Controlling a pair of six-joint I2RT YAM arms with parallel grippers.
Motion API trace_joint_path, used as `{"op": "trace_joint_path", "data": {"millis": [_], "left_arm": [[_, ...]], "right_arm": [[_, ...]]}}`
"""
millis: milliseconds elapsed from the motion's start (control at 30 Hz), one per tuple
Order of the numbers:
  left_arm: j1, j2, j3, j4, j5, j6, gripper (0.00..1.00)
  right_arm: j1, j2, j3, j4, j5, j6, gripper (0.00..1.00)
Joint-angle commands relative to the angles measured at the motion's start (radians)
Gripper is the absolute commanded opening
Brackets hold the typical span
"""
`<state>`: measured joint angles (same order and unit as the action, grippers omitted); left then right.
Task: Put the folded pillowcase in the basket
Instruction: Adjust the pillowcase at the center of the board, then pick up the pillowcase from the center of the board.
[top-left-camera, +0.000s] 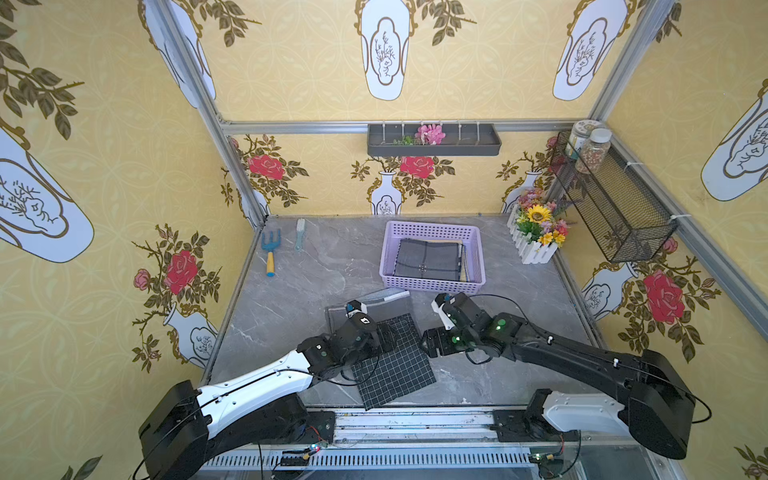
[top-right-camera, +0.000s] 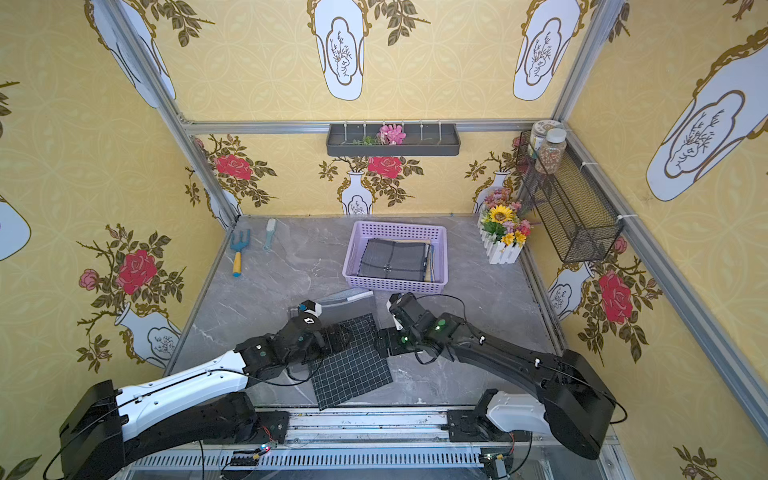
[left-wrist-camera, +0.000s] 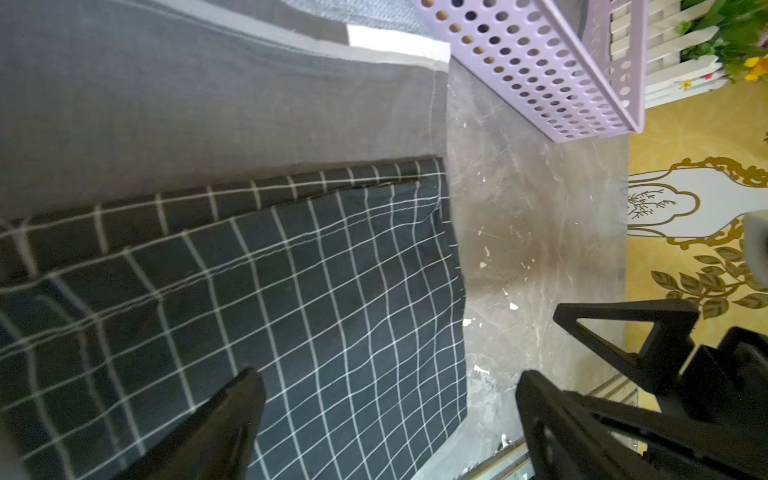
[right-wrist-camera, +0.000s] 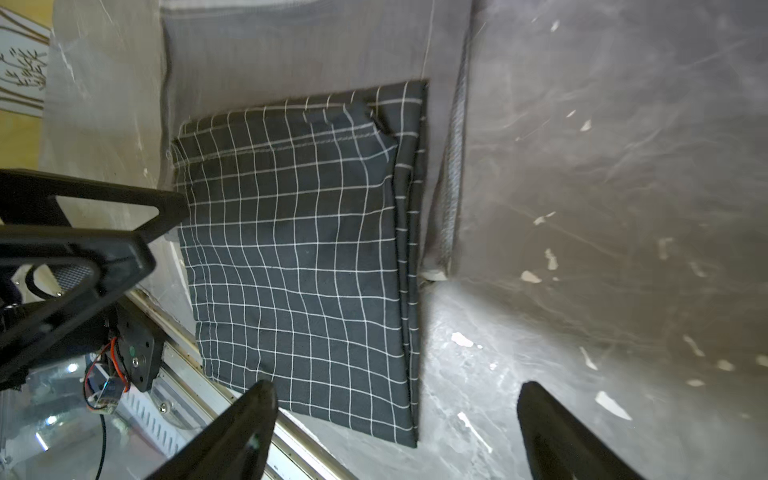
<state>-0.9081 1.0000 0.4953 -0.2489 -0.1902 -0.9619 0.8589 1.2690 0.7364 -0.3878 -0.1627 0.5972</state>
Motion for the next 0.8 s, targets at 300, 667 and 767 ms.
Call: {"op": "trace_joint_path", "data": {"millis": [300, 667, 767], "left_arm": [[0.0, -0.153, -0.081, -0.202, 0.028, -0.133, 1.0], [-0.001, -0.178, -0.126, -0.227, 0.059, -0.17, 0.97], [-0.002, -0.178, -0.141, -0.218, 0.061, -0.176, 0.96]], "right_arm": [[0.048, 0.098, -0.01, 0.103, -0.009, 0.077, 0.91], [0.048, 0.124, -0.006, 0.093, 0.014, 0.088, 0.91], [0.048, 0.126, -0.007, 0.093, 0.017, 0.088, 0.91]]}}
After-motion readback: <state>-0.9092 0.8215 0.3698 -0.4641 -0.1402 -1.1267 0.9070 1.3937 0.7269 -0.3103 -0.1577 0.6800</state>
